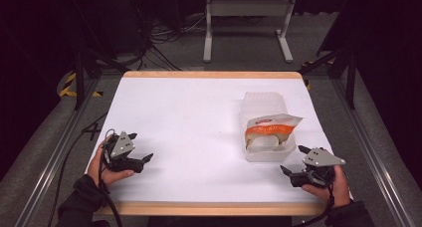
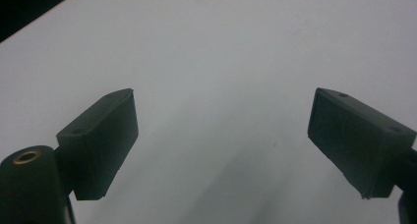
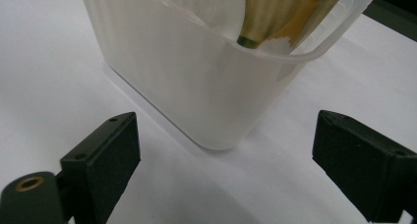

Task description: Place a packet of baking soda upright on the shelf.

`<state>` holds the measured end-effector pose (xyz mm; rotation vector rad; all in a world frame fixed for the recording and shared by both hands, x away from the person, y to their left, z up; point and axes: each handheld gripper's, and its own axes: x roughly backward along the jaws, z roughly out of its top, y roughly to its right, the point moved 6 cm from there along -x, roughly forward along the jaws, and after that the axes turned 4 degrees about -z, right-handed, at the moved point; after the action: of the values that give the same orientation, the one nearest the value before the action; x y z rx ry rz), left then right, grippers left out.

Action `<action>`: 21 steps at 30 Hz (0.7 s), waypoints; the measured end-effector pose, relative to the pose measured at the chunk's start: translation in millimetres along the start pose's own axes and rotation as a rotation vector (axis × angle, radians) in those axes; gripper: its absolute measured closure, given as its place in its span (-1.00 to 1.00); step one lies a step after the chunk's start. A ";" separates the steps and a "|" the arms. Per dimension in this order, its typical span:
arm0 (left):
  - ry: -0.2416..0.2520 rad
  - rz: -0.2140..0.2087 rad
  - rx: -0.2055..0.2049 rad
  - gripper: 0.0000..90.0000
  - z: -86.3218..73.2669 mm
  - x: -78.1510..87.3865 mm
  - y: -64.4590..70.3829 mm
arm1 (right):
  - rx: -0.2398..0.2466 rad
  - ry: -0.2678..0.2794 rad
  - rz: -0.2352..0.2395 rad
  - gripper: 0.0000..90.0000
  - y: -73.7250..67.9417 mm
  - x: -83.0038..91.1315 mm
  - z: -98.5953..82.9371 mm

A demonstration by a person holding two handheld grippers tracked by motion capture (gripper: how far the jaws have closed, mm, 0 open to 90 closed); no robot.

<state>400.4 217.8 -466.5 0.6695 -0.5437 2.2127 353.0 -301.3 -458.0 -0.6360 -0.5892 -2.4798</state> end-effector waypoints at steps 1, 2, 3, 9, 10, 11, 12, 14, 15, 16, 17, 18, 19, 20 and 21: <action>0.001 0.002 0.012 -0.73 -4.0 2.1 -0.9 | 0.001 0.000 -0.002 -0.75 0.5 -0.1 -0.1; 0.001 0.005 0.017 -0.73 -7.9 4.4 -2.1 | 0.002 0.001 -0.005 -0.75 0.9 0.0 -0.2; 0.005 0.007 0.027 -0.73 -11.7 6.3 -3.1 | 0.002 0.001 -0.006 -0.75 1.1 0.0 -0.2; 0.042 0.032 0.106 -0.74 -29.4 20.1 -10.6 | -0.004 -0.002 -0.017 -0.75 3.0 -0.1 -1.2; 0.044 0.036 0.109 -0.74 -31.3 21.5 -11.6 | -0.006 -0.001 -0.018 -0.75 3.3 0.1 -1.3; 0.047 0.037 0.116 -0.75 -33.8 23.2 -12.2 | -0.007 0.000 -0.020 -0.75 3.6 0.2 -1.4; 0.051 0.044 0.130 -0.75 -38.4 26.5 -13.3 | -0.007 0.002 -0.023 -0.75 5.0 0.5 -1.9; 0.061 0.059 0.141 -0.75 -43.1 31.8 -14.7 | -0.015 0.002 -0.027 -0.75 6.1 1.1 -3.2; 0.073 0.063 0.153 -0.75 -45.2 34.6 -15.5 | -0.019 0.000 -0.031 -0.75 7.0 1.6 -4.3; 0.079 0.069 0.162 -0.75 -47.7 37.7 -16.5 | -0.024 0.001 -0.035 -0.76 8.2 2.0 -5.3; 0.087 0.075 0.175 -0.75 -50.8 41.2 -17.3 | -0.031 0.002 -0.040 -0.76 9.7 2.5 -6.4; 0.087 0.075 0.175 -0.75 -50.8 41.2 -17.3 | -0.042 0.002 -0.044 -0.76 11.4 3.3 -7.6; 0.095 0.085 0.185 -0.75 -53.2 43.8 -17.9 | -0.042 0.002 -0.044 -0.76 11.4 3.3 -7.6; 0.100 0.096 0.193 -0.75 -55.6 46.7 -18.6 | -0.048 0.004 -0.052 -0.76 13.1 3.7 -8.5; 0.115 0.098 0.206 -0.75 -57.7 49.6 -19.5 | -0.061 0.004 -0.065 -0.76 16.4 4.6 -10.4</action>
<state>369.3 289.1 -477.5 0.6268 -0.2986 2.4047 355.5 -321.1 -459.3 -0.6445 -0.5431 -2.5675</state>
